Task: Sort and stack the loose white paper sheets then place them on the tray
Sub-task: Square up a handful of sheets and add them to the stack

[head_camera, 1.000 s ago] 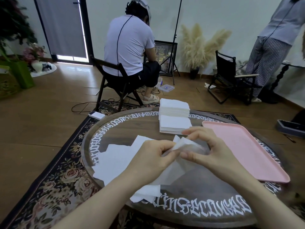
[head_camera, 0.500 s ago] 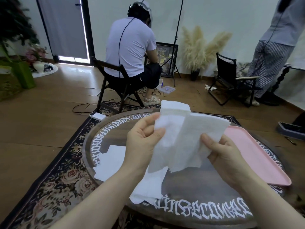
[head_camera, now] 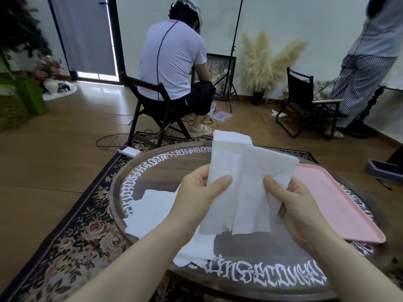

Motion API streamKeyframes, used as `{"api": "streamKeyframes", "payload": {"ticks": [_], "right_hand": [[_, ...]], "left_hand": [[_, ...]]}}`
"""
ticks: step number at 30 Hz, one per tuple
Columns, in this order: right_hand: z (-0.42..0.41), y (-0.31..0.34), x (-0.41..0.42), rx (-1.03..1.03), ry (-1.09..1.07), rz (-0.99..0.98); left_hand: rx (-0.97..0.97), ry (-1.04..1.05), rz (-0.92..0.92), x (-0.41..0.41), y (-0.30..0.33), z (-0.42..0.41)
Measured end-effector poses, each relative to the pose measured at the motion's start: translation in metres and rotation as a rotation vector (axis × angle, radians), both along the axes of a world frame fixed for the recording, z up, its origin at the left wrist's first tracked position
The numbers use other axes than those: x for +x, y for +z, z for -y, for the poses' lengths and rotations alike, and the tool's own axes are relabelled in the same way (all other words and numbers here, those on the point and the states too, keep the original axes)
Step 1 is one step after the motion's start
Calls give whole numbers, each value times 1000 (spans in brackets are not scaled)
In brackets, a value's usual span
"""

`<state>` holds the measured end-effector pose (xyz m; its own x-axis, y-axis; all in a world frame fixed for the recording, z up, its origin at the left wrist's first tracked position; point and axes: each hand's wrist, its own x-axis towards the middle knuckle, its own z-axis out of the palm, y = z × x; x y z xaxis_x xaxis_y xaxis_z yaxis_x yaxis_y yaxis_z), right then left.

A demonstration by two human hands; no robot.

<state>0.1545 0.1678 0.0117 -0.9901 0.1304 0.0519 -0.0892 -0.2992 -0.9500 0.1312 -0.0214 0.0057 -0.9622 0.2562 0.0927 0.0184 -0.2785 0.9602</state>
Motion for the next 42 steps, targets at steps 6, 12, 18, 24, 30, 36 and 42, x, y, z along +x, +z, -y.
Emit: {"api": "streamKeyframes", "payload": {"ticks": [6, 12, 18, 24, 30, 36, 42], "right_hand": [[-5, 1, -2, -5, -43, -3], [-14, 3, 0, -26, -69, 36], [-12, 8, 6, -66, -1, 58], [-3, 5, 8, -102, 122, 167], [5, 7, 9, -79, 139, 128], [11, 8, 10, -95, 187, 79], [18, 5, 6, -59, 93, 77]], "left_hand": [[-7, 164, 28, -2, 4, 0], [60, 220, 91, -7, 7, 8], [-47, 305, 23, -4, 9, 6], [-184, 297, -93, 0, 6, 0], [-31, 195, 28, -3, 5, 0], [14, 139, 105, -1, -4, -10], [84, -12, 132, 0, 0, -15]]}}
